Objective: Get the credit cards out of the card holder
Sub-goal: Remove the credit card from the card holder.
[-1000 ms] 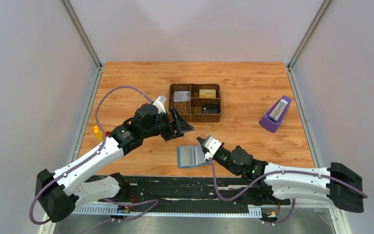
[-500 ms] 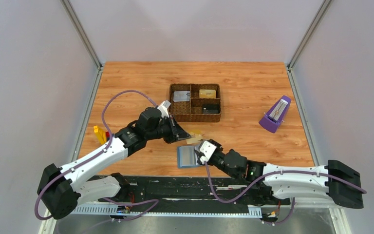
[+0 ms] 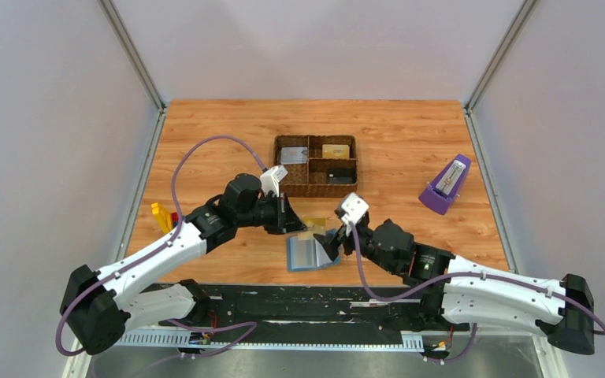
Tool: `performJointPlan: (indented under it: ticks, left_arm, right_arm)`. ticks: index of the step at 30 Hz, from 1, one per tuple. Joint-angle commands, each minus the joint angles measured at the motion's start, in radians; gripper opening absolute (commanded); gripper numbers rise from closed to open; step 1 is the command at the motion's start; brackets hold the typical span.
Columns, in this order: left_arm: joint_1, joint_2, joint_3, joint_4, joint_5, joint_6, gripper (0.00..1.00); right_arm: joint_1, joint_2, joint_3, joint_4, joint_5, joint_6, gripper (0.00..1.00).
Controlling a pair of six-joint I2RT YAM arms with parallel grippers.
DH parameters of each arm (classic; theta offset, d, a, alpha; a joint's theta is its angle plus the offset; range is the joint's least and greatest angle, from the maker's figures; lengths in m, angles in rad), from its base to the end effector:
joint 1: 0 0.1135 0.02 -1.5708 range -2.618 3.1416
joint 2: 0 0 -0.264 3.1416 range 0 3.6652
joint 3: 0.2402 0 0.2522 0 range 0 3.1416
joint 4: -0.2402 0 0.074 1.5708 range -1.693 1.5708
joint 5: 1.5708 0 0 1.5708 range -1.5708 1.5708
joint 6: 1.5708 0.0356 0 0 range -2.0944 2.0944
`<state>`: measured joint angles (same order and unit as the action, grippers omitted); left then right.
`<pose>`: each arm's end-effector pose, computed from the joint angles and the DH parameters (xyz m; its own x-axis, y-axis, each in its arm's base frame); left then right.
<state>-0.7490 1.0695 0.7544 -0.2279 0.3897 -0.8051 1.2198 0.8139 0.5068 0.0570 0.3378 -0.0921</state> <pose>0.1638 -0.1707 0.2709 -0.8880 -0.0849 -0.4518 0.3288 0.5696 -0.7533 0.0780 0.1787 0.2619 -0.0134 -0.2890 -0.9572 -0.7801 0.6019 -0.1708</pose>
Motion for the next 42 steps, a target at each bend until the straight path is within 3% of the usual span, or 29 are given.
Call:
performJointPlan:
  ticks: [1,4,9,13,20,26,28,29,31,33,36,42]
  left_arm:
    - [0.004,-0.033,0.016,0.0,0.052,0.123,0.0]
    - [0.003,-0.022,0.038,-0.021,0.135,0.183,0.0]
    - [0.003,0.005,0.072,-0.072,0.239,0.247,0.01]
    - [0.004,0.015,0.057,-0.039,0.305,0.251,0.03]
    - [0.004,0.032,0.039,0.006,0.386,0.254,0.03]
    - [0.004,0.023,0.015,0.054,0.424,0.244,0.04]
    - [0.004,0.022,0.017,0.053,0.433,0.249,0.04]
    - [0.004,0.021,0.022,0.044,0.435,0.256,0.04]
    - [0.003,0.018,0.037,0.009,0.412,0.271,0.08]
    - [0.003,0.006,0.057,-0.039,0.35,0.281,0.18]
    - [0.006,-0.028,0.083,-0.107,0.211,0.275,0.36]
    - [0.035,-0.131,0.089,-0.074,0.092,0.18,0.54]
  right_arm:
    - [-0.08,0.019,0.169,-0.211,-0.147,0.25,0.78]
    - [-0.139,0.028,0.223,-0.266,-0.274,0.255,0.75]
    - [-0.337,0.015,0.243,-0.296,-0.625,0.281,0.67]
    - [-0.416,0.025,0.238,-0.308,-0.772,0.247,0.64]
    - [-0.433,0.116,0.256,-0.319,-0.965,0.217,0.62]
    - [-0.433,0.2,0.282,-0.312,-1.028,0.206,0.56]
    - [-0.433,0.213,0.287,-0.302,-1.05,0.207,0.49]
    - [-0.432,0.216,0.288,-0.299,-1.048,0.21,0.39]
    - [-0.432,0.212,0.28,-0.292,-1.012,0.228,0.17]
    - [-0.439,0.199,0.268,-0.28,-0.987,0.26,0.02]
    - [-0.463,0.168,0.247,-0.241,-0.949,0.353,0.0]
    - [-0.472,0.088,0.198,-0.088,-0.839,0.555,0.0]
